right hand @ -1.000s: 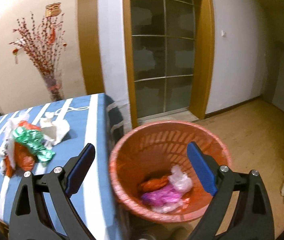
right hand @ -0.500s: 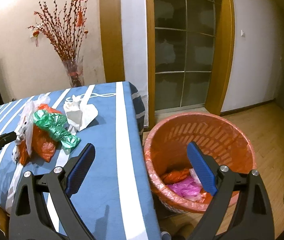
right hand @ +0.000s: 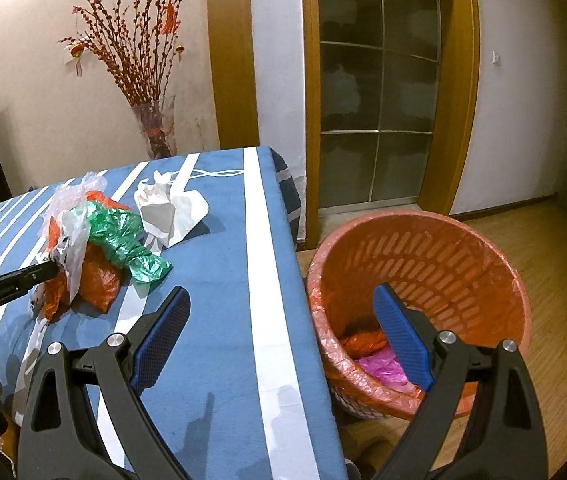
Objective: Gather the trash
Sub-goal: 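Grasp the white printed bag with the left tool while the right tool grasps white paper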
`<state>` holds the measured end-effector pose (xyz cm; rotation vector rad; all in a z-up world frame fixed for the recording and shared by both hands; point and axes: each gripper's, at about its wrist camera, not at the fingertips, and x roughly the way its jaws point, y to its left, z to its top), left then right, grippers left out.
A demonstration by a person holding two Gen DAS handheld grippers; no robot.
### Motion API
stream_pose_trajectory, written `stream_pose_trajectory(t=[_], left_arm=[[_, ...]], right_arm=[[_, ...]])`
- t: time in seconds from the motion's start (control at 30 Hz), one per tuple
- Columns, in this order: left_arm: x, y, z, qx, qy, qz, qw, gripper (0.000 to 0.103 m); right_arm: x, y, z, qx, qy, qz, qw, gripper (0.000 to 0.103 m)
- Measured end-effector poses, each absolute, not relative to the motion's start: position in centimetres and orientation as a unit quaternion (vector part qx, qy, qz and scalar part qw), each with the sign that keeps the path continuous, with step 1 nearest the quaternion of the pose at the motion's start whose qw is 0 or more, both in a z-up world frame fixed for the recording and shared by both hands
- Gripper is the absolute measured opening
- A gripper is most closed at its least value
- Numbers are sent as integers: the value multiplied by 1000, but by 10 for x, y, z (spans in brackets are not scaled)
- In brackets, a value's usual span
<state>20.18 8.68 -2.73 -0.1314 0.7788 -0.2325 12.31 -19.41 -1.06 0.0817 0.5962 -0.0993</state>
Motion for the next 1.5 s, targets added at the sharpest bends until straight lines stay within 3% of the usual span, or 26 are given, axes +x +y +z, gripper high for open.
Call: stream_pose_trajectory(t=[0.3,0.73,0.97,1.27,1.43,1.5], left_arm=[[189,95,-21,-64,365,-108,923,28],[169,165,-3,-91,335,-39,937,28],[181,192,-2,-110,330,-10,937,28],[208,202,1,-117,322,-7,939,28],[224,207,2,-121,321,-5,939,28],[228,208,3,-122,321,-5,939,28]], right_arm=[[125,-184,-8,34,294,-36,955,92],[152,-150,1,20,284,-3,959,91],[196,-130,6,30,285,25,958,83],[275,-110,-1,56,305,46,949,82],[306,-106,-19,74,343,54,935,67],[312,-105,-27,82,360,67,927,49]])
